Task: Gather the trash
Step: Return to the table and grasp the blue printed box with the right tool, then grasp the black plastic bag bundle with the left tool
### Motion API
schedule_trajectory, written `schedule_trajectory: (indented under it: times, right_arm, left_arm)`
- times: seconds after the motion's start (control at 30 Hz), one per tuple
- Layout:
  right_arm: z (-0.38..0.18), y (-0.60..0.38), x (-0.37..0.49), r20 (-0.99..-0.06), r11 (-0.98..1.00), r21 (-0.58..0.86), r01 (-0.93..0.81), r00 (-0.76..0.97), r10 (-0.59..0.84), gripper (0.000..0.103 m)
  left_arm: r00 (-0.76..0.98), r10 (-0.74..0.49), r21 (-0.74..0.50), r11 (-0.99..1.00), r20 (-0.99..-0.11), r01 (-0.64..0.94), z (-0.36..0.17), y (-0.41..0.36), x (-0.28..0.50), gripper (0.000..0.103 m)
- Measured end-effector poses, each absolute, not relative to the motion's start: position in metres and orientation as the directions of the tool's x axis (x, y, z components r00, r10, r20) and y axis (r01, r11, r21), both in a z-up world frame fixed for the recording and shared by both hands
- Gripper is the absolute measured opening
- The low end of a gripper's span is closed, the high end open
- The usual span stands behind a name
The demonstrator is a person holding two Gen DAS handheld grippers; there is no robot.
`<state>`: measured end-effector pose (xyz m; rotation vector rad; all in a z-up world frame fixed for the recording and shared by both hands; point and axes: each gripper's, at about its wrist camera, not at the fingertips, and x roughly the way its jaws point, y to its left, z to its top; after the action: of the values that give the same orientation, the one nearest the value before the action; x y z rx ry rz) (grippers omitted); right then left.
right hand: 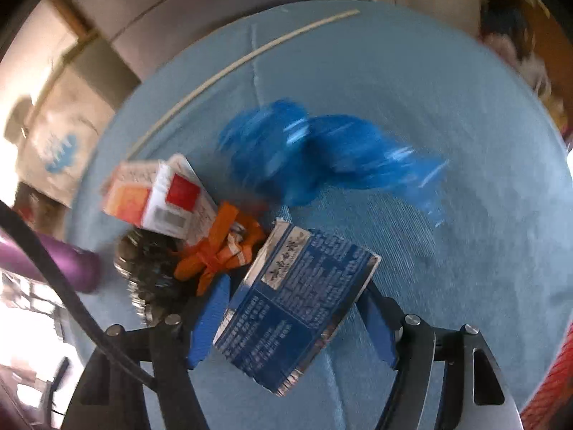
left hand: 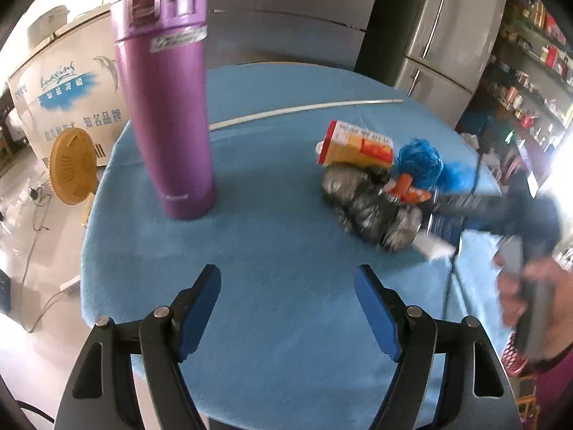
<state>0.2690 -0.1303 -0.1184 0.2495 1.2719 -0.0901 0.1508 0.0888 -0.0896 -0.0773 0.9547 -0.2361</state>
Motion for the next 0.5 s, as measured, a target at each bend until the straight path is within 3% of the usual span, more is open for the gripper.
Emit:
schedule_trajectory:
  times: [0.1, 0.23, 0.5]
  right_arm:
    - [-0.12, -0.122, 0.264, -0.945, 0.983, 0.098, 0.158, 0.326, 0.042, 0.071]
    - [-0.115, -0.137, 0.249, -0.931, 0.97, 0.175, 0.17, 0.348, 0.107, 0.069]
    - [-0.098, -0.193, 0.192, -0.89, 0.945, 0.266, 0.192, 0.425, 0.164, 0.069]
  left_arm:
    - [0.537, -0.273, -0.218, 0.962, -0.798, 0.165, -0.083, 0.076, 0.167, 0.077]
    - [0.508, -0.308, -0.272, 0.951, -0.804, 0.145, -0.079, 0.054, 0.193, 0.077]
    - [0.412, -0.272, -0.25, 0.962, -0.87, 0.107, -0.11, -0.014, 0.234, 0.077]
